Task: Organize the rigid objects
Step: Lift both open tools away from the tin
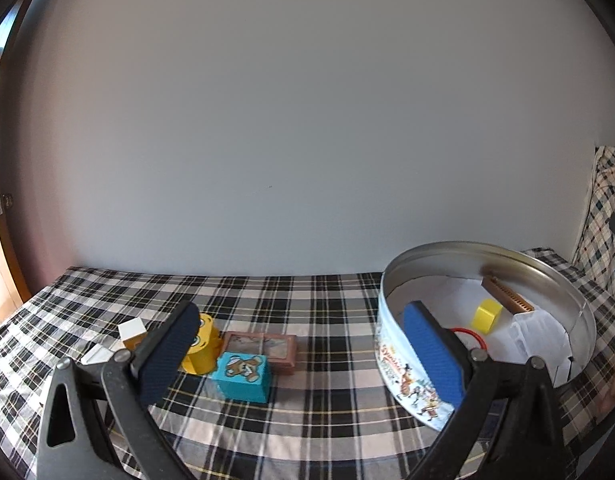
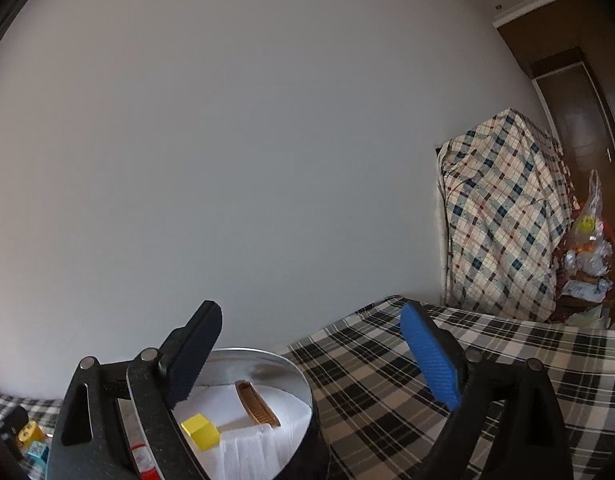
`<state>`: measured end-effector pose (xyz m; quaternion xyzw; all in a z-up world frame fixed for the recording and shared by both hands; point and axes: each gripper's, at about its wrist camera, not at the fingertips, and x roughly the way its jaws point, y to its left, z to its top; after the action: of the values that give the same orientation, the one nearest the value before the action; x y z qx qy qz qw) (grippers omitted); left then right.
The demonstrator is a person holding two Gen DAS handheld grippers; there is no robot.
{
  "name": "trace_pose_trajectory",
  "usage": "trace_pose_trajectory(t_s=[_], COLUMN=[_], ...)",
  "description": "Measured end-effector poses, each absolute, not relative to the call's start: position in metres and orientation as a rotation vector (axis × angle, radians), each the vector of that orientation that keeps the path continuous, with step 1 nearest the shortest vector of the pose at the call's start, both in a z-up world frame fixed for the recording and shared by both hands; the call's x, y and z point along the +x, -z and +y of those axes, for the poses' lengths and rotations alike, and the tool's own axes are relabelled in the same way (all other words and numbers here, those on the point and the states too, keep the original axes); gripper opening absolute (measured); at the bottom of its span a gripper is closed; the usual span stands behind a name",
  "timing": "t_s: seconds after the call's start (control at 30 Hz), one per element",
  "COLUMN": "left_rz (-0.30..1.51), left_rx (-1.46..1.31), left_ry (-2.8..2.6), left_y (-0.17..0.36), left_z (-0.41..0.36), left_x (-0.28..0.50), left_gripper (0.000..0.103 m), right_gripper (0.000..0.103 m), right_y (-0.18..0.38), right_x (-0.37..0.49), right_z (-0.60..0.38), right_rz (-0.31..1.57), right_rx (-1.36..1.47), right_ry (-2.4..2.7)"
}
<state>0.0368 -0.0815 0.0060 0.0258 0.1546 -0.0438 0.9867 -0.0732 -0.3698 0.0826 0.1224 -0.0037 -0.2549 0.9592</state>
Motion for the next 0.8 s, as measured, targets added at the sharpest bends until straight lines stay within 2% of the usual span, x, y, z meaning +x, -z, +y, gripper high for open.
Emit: trace_pose_trajectory(t_s=[0.5, 0.8], left_rz=[0.314, 0.337], left_rx=[0.093, 0.083], left_ry=[0.122, 0.091], left_y=[-0.001, 0.001], left_z=[-0.056, -0.021], left_x=[0.023, 0.025], left_gripper=[0.103, 0.103], right_gripper=[0.093, 0.093], right_y=[-0.080, -0.078], right_x=[-0.115, -0.107], right_z=[-0.329, -0.281], right_rz=[-0.026, 0.039], right_rx=[0.250, 0.285], right_ry=[0.506, 0.387])
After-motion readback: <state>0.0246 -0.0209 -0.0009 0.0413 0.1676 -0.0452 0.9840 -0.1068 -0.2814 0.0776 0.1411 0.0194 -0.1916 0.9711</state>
